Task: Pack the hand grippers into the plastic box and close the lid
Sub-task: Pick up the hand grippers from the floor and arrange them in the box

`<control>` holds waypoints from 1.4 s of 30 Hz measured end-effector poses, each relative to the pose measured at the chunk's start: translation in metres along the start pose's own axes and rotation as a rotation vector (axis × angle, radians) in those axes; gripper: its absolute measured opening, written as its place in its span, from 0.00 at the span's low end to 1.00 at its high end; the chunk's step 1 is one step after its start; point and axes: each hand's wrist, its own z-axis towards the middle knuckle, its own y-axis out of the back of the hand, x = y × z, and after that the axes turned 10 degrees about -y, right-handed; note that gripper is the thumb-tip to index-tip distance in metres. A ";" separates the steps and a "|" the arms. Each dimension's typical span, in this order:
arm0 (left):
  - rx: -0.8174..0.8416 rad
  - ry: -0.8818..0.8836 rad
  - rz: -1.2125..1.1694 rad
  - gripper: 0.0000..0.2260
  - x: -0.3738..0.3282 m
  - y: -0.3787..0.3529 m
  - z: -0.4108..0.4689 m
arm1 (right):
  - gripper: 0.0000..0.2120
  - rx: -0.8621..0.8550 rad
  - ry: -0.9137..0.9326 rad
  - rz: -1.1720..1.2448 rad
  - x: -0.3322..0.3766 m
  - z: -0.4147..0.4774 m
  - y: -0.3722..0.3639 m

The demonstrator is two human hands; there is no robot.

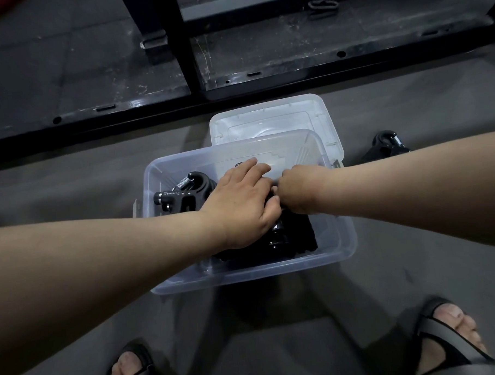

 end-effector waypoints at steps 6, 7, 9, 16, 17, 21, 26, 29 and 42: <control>0.000 0.007 0.001 0.27 0.000 0.000 0.001 | 0.15 -0.041 -0.019 0.018 0.000 -0.001 -0.005; 0.001 0.009 -0.001 0.27 -0.001 0.000 0.001 | 0.15 -0.052 -0.022 0.015 0.001 -0.002 -0.006; -0.003 0.009 -0.002 0.27 -0.001 0.000 0.001 | 0.15 -0.067 -0.019 0.015 0.001 -0.003 -0.007; 0.007 0.015 -0.024 0.26 -0.001 0.001 0.000 | 0.13 0.122 -0.075 0.177 -0.006 0.005 0.011; 0.003 0.015 -0.027 0.26 -0.001 0.000 0.000 | 0.13 0.172 -0.060 0.149 -0.009 0.006 0.017; -0.013 0.009 -0.024 0.26 0.001 -0.002 0.001 | 0.04 0.089 -0.075 -0.037 -0.024 0.002 0.022; -0.015 0.001 -0.022 0.27 0.001 -0.003 0.002 | 0.13 0.086 -0.114 -0.080 -0.023 0.004 0.027; -0.017 -0.002 -0.009 0.28 0.001 -0.003 0.002 | 0.11 0.103 -0.128 -0.082 -0.017 0.007 0.031; 0.019 0.027 -0.055 0.28 -0.002 0.000 -0.002 | 0.08 -0.213 -0.053 -0.010 -0.029 -0.048 0.004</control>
